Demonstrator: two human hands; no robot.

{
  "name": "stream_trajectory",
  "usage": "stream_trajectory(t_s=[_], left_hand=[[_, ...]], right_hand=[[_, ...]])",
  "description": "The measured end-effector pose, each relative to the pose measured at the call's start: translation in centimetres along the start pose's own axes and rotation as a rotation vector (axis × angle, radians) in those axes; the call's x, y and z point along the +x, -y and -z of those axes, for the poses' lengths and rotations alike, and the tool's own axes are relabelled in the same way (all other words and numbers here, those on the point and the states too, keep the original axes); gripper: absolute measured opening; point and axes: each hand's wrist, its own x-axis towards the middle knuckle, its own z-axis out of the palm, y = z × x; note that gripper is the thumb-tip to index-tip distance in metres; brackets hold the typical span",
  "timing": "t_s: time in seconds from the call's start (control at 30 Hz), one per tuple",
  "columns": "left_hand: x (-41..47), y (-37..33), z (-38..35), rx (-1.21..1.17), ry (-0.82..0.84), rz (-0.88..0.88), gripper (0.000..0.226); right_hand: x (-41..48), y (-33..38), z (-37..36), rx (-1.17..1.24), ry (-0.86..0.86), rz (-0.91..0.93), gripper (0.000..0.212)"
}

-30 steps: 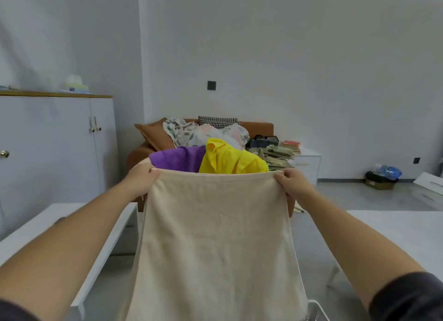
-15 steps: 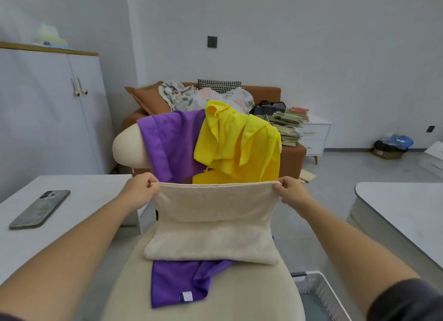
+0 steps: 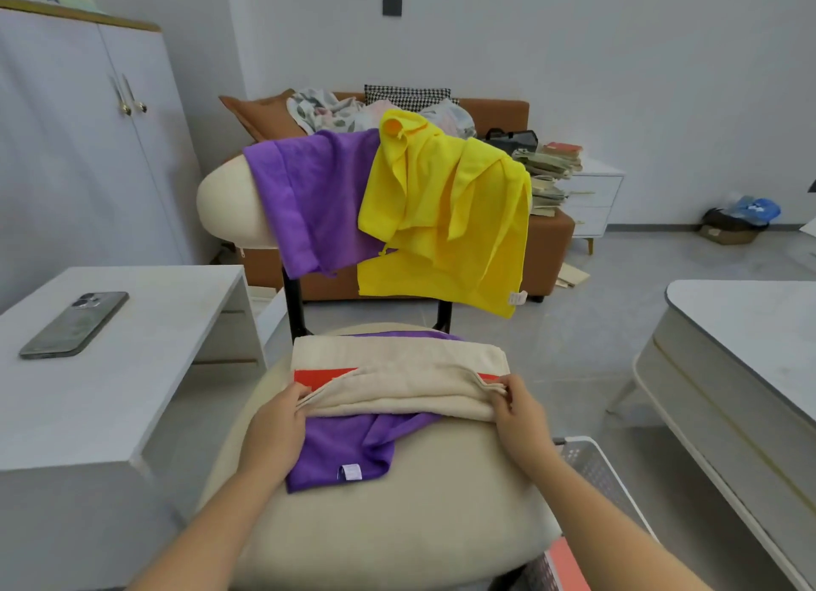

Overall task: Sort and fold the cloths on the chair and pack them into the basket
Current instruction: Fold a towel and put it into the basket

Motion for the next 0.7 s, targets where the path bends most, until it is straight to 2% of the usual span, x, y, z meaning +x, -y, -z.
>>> stream_trajectory(t_s=[0.17,0.3,0.43,0.5,0.6,0.7], left_hand=[[-0.5,-0.2,0.9,-0.006,-0.045,-0.01,0.02],[-0.3,0.0,1.9,0.13,0.029,-0.013,0.023],[-0.2,-0.2,2.9,0.17,0.074,-0.015,0.014],[-0.4,-0.3,3.0,0.094,0.017,-0.027,0.01],[-0.3,-0.6,3.3,0.017,-0.135,-0.058,0.003],[1.0,-1.4,3.6,0.055,-0.233,0.011,0.019]], right_hand=[[-0.7,-0.2,0.6,0.023,-0.032,-0.03,0.008],[-0.3,-0.1,1.8,-0.062,0.03,-0.066,0.01],[-0.1,-0.2,3.3,-0.131,0.083,-0.09,0.011],[-0.1,-0.2,3.6,-0.114,0.063,-0.066,0.011],[0.4,0.1,3.9,-0.173,-0.059,0.064,0.006],[1.5,0.6,3.9,-0.286,-0.115,0.054,0.004]])
